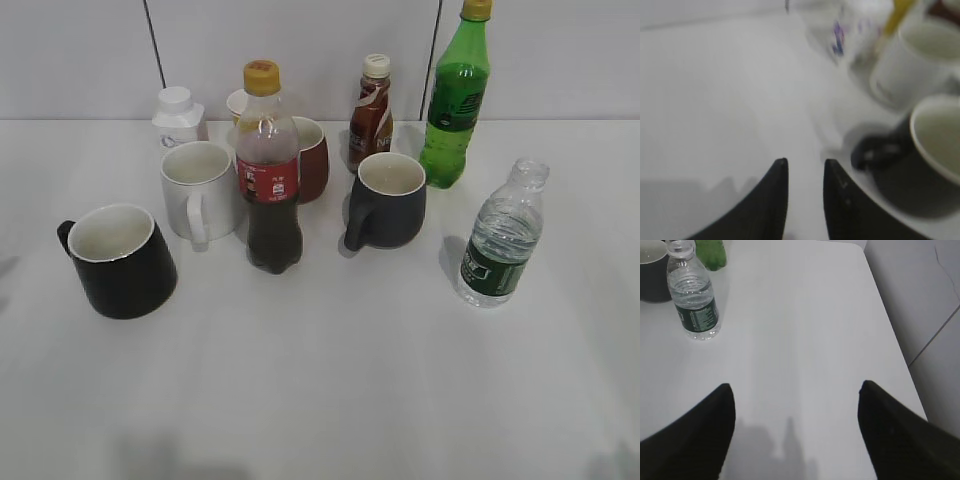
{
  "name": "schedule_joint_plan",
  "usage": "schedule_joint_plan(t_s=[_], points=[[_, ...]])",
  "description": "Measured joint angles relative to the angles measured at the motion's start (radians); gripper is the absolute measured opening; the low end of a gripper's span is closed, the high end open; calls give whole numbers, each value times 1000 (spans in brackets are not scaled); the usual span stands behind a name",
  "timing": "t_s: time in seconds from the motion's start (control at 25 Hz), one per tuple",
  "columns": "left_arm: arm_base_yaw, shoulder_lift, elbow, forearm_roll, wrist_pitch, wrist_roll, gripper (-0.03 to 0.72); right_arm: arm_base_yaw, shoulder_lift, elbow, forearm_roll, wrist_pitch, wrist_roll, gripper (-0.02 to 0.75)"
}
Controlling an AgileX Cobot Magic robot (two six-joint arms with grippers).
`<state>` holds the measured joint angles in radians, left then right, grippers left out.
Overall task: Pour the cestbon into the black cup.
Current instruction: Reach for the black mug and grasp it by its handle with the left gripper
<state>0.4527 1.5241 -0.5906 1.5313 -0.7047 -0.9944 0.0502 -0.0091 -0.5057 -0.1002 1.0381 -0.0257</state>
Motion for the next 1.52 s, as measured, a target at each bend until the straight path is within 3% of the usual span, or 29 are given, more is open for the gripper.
schedule_joint_plan(t_s=[0.2,0.4,0.6,0.84,1.04,1.28,1.52], points=[[-122,36,10,42,85,116,262,0,0,0,0,0,0,589],[-220,82,11,47,178,154,371,0,0,0,0,0,0,589],[-227,111,11,-81,238,296,401,0,0,0,0,0,0,589],[-228,131,11,-253,150,487,404,0,0,0,0,0,0,589],[-228,202,11,-296,85,576,404,0,0,0,0,0,0,589],[-228,215,11,-432,34,719,404,0,0,0,0,0,0,589],[-228,267,11,-453,-3,777,404,0,0,0,0,0,0,589]])
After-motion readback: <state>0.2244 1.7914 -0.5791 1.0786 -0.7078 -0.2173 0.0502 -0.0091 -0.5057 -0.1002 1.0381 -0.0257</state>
